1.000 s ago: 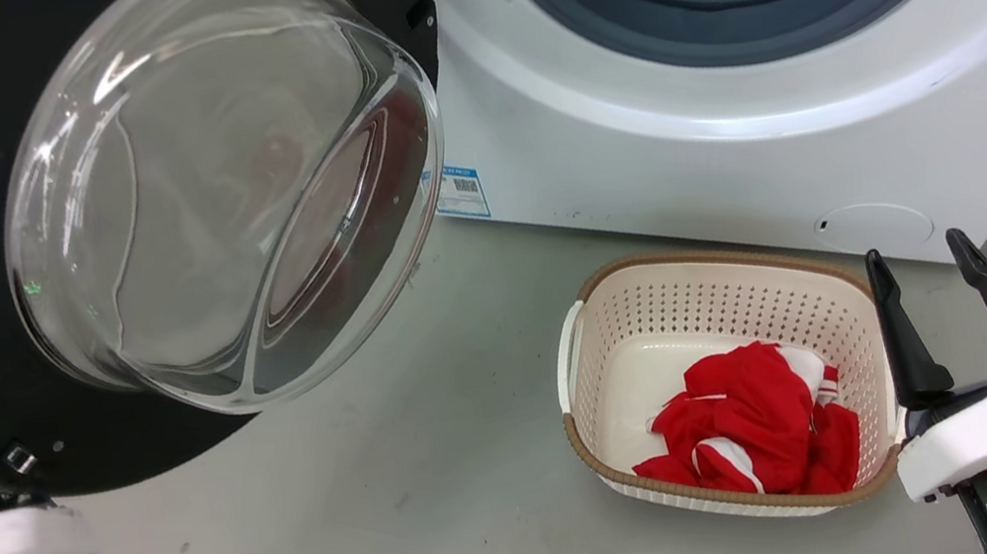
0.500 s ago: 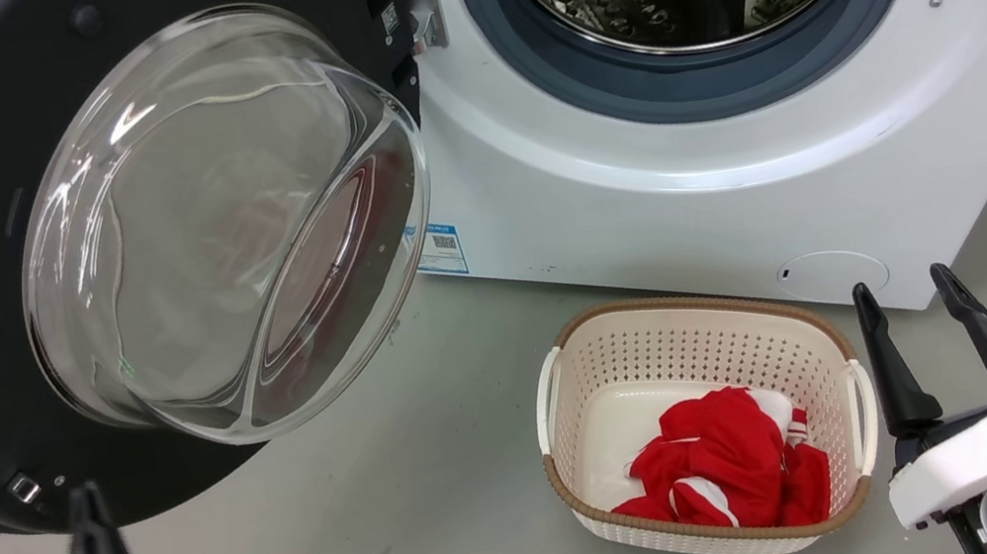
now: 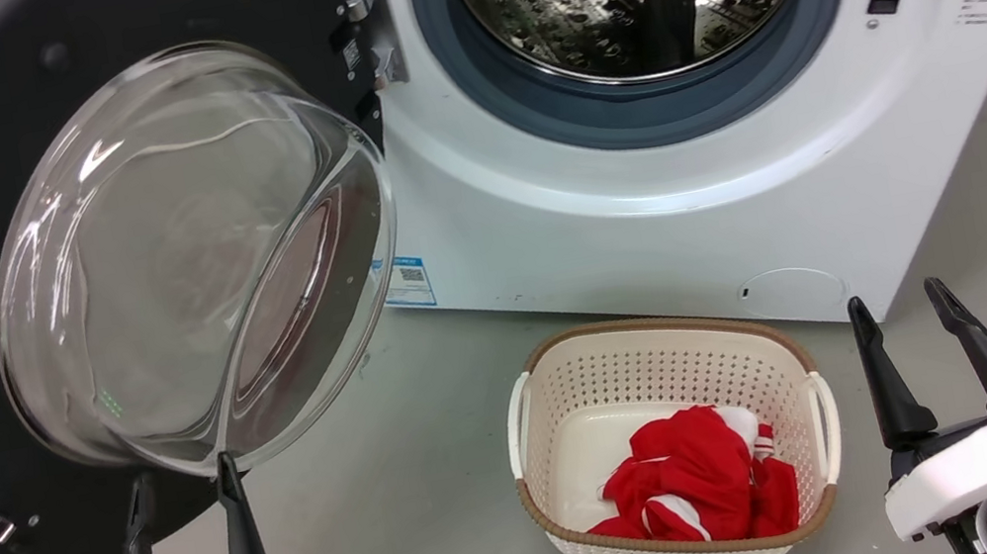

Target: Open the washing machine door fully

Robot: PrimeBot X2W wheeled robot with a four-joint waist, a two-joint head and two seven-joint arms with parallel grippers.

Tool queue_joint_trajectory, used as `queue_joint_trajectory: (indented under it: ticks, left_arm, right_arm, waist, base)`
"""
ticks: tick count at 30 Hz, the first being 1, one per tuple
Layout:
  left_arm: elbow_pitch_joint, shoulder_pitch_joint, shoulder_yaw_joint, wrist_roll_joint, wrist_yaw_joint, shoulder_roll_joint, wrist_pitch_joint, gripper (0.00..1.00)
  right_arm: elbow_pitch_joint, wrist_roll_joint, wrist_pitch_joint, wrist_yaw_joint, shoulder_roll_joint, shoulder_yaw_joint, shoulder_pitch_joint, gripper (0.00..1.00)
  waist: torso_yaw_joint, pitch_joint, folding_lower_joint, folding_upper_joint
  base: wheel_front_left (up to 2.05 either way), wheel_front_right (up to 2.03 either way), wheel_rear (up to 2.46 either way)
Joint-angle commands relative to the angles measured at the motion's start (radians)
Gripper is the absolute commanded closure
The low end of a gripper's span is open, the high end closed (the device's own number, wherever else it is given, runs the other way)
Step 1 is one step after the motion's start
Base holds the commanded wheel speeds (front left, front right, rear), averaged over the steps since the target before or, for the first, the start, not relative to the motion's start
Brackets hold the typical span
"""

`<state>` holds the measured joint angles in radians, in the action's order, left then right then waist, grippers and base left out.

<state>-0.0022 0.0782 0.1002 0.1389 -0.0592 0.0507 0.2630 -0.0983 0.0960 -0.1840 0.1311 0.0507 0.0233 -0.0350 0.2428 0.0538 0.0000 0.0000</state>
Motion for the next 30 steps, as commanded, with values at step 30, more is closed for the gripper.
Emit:
queue_joint_trajectory:
  ticks: [30]
  left_arm:
    - [0.091, -0.12, -0.063, -0.038, -0.05, 0.011, 0.002, 0.0]
  right_arm:
    - [0.087, -0.046, 0.032, -0.001, -0.001, -0.02, 0.028, 0.0]
  waist:
    - [-0.229, -0.011, 0.0, 0.0]
  base:
    - [0.0, 0.0, 0.0]
